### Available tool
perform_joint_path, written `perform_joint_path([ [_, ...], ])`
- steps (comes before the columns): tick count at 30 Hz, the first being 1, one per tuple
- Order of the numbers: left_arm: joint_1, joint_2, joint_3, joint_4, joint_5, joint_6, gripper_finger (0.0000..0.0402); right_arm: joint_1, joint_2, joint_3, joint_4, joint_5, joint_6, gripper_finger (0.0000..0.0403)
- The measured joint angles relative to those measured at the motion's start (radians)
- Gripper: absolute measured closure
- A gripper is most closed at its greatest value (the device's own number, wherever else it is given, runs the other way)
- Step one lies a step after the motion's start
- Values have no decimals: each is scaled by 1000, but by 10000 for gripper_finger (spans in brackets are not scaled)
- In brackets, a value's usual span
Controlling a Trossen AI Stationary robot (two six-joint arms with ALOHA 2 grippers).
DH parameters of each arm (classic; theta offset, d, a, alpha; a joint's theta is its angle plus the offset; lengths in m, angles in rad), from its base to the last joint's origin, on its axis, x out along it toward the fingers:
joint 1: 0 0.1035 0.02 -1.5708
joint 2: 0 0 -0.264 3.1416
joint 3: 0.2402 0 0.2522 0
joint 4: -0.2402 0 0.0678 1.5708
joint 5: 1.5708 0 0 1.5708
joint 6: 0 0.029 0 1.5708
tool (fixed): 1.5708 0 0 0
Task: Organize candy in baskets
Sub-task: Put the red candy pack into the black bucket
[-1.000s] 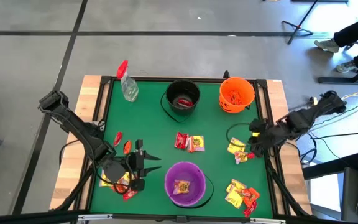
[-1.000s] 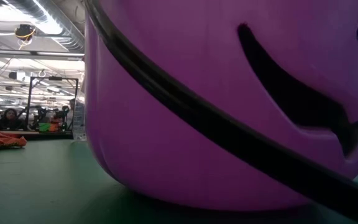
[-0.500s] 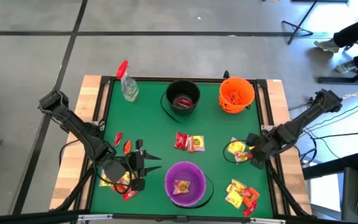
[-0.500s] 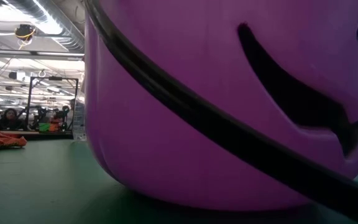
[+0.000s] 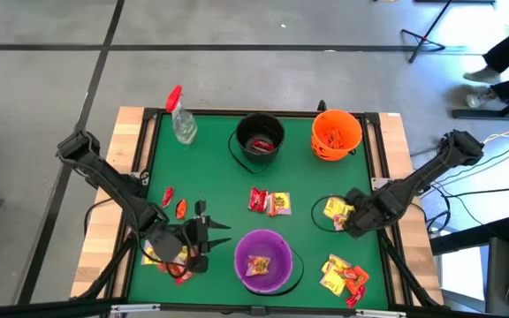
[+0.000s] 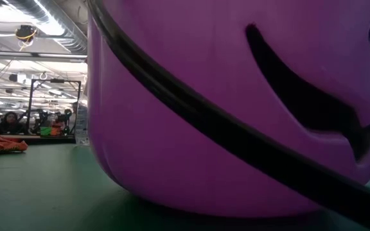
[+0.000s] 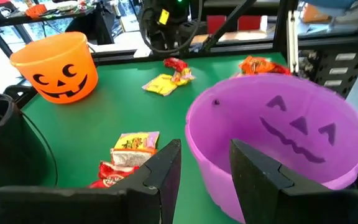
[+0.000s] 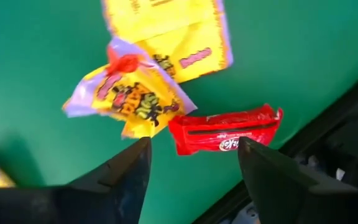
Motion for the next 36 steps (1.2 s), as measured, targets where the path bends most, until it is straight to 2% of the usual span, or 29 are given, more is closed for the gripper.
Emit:
perform_joint_path([
  [10, -6, 35, 0, 30, 1, -24, 276, 0, 126, 0, 27, 1, 240, 159],
  [14, -14, 35, 0, 29, 1, -24, 276, 1, 170, 0, 70, 74, 348, 160],
  [17, -15, 35, 0, 29, 3, -24, 276, 1, 203, 0, 119, 120, 375, 160],
  [24, -15, 35, 0, 28, 3, -19, 276, 1, 232, 0, 150, 106, 378, 160],
  [26, -15, 35, 0, 28, 3, -17, 276, 0, 231, 5, 147, 105, 333, 160],
  [29, -14, 35, 0, 28, 3, -17, 276, 0, 229, 32, 143, 81, 170, 160],
  [36, -13, 35, 0, 28, -4, -17, 276, 0, 229, 154, 109, -69, -461, 160],
])
